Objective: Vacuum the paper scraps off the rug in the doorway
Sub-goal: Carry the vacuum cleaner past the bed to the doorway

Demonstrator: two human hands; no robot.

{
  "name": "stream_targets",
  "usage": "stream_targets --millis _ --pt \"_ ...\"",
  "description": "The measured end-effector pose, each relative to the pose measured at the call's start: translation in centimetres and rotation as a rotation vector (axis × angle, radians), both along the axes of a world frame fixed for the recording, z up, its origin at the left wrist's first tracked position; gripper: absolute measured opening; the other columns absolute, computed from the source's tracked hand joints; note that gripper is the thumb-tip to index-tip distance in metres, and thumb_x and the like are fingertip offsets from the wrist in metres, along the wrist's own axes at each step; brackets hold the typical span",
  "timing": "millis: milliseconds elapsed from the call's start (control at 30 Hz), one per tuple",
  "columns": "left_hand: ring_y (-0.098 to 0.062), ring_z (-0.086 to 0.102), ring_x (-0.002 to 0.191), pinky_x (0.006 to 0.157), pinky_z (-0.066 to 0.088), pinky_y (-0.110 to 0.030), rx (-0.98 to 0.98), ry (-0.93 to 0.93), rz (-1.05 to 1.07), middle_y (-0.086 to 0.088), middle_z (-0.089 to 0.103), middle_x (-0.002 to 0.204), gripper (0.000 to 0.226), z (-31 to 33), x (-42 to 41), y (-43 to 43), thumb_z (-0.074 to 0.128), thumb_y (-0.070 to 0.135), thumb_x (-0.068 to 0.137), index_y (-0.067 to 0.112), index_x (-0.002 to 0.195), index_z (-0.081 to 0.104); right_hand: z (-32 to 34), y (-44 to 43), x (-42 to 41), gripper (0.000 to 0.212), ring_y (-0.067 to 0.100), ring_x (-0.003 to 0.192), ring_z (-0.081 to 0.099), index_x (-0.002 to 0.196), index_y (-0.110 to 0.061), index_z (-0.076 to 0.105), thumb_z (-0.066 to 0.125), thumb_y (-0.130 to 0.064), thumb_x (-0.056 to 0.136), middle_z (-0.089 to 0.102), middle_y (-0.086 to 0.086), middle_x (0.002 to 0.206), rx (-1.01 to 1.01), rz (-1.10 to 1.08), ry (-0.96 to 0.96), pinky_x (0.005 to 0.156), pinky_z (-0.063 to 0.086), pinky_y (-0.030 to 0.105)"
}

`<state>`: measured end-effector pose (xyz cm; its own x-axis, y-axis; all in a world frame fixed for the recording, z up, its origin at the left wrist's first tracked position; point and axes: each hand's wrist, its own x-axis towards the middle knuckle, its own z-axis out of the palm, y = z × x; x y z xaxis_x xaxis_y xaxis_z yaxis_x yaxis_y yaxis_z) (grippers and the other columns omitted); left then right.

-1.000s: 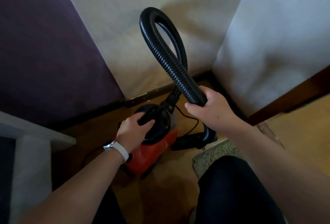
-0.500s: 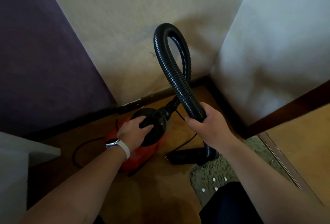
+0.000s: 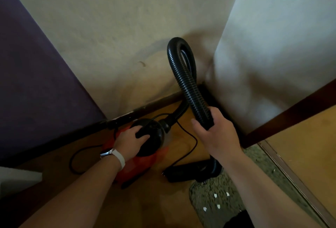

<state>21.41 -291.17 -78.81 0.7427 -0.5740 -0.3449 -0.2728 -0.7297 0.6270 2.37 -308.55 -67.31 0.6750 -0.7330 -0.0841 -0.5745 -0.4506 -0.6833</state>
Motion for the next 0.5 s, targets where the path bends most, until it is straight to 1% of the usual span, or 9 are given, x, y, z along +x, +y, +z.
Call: stream_targets --millis 100,167,200,267,300,367,433,500 --pt "-0.023 0.061 0.109 0.085 0.048 -0.029 0.001 0.005 -0.019 -0.002 0.067 0.116 0.032 -0.2 0.1 -0.1 0.064 0.035 0.093 0.023 0.123 0.063 0.1 -0.5 -0.4 0.026 0.009 0.060 0.061 0.109 -0.043 0.044 0.063 -0.048 0.092 0.063 -0.008 0.075 0.038 -0.044 -0.012 0.050 0.047 0.027" --pt "-0.025 0.060 0.109 0.088 0.049 -0.032 0.016 -0.033 -0.010 -0.005 0.065 0.117 0.035 -0.3 0.1 0.2 0.064 0.033 0.092 0.020 0.124 0.061 0.2 -0.6 -0.6 0.028 0.009 0.063 0.062 0.109 -0.045 0.041 0.063 -0.047 0.092 0.064 -0.009 0.078 0.053 -0.054 -0.020 0.052 0.048 0.028" --pt "-0.026 0.058 0.111 0.090 0.048 -0.034 0.029 -0.074 -0.001 -0.006 0.062 0.118 0.038 -0.4 0.0 0.4 0.065 0.033 0.091 0.018 0.126 0.060 0.3 -0.5 -0.7 0.029 0.009 0.064 0.062 0.109 -0.045 0.041 0.064 -0.047 0.091 0.064 -0.009 0.079 0.053 -0.048 -0.024 0.053 0.050 0.030" --pt "-0.026 0.051 0.118 0.100 0.044 -0.038 0.012 -0.145 0.012 -0.006 0.056 0.125 0.047 -0.1 -0.7 0.8 0.065 0.032 0.089 0.017 0.132 0.055 0.4 -0.2 -0.6 0.031 0.009 0.064 0.062 0.109 -0.044 0.040 0.066 -0.045 0.090 0.063 -0.009 0.080 0.045 -0.025 -0.031 0.057 0.055 0.034" --pt "-0.025 0.047 0.122 0.104 0.041 -0.037 -0.015 -0.173 0.006 -0.005 0.052 0.129 0.050 0.2 -1.3 1.0 0.066 0.031 0.089 0.016 0.135 0.053 0.5 -0.1 -0.6 0.032 0.008 0.065 0.062 0.109 -0.044 0.040 0.067 -0.044 0.090 0.063 -0.010 0.080 0.040 -0.013 -0.035 0.059 0.057 0.035" --pt "-0.021 0.042 0.127 0.109 0.037 -0.035 -0.063 -0.212 -0.034 -0.001 0.048 0.134 0.049 0.8 -2.5 1.3 0.066 0.028 0.090 0.016 0.135 0.053 0.6 0.2 -0.2 0.034 0.006 0.069 0.061 0.110 -0.041 0.042 0.068 -0.042 0.090 0.061 -0.013 0.083 0.038 0.003 -0.047 0.062 0.058 0.035" --pt "-0.019 0.041 0.127 0.110 0.037 -0.035 -0.094 -0.235 -0.068 0.001 0.047 0.134 0.045 1.2 -3.4 1.6 0.066 0.027 0.090 0.016 0.132 0.055 0.6 0.4 0.3 0.036 0.004 0.072 0.059 0.113 -0.038 0.043 0.069 -0.040 0.089 0.059 -0.016 0.084 0.042 0.009 -0.070 0.063 0.055 0.031" --pt "-0.019 0.044 0.125 0.109 0.039 -0.036 -0.117 -0.268 -0.088 0.000 0.050 0.131 0.041 1.1 -4.2 2.2 0.067 0.024 0.089 0.014 0.128 0.058 0.6 0.9 0.5 0.038 0.003 0.073 0.057 0.114 -0.036 0.042 0.070 -0.038 0.089 0.057 -0.017 0.084 0.046 0.017 -0.093 0.061 0.049 0.026"
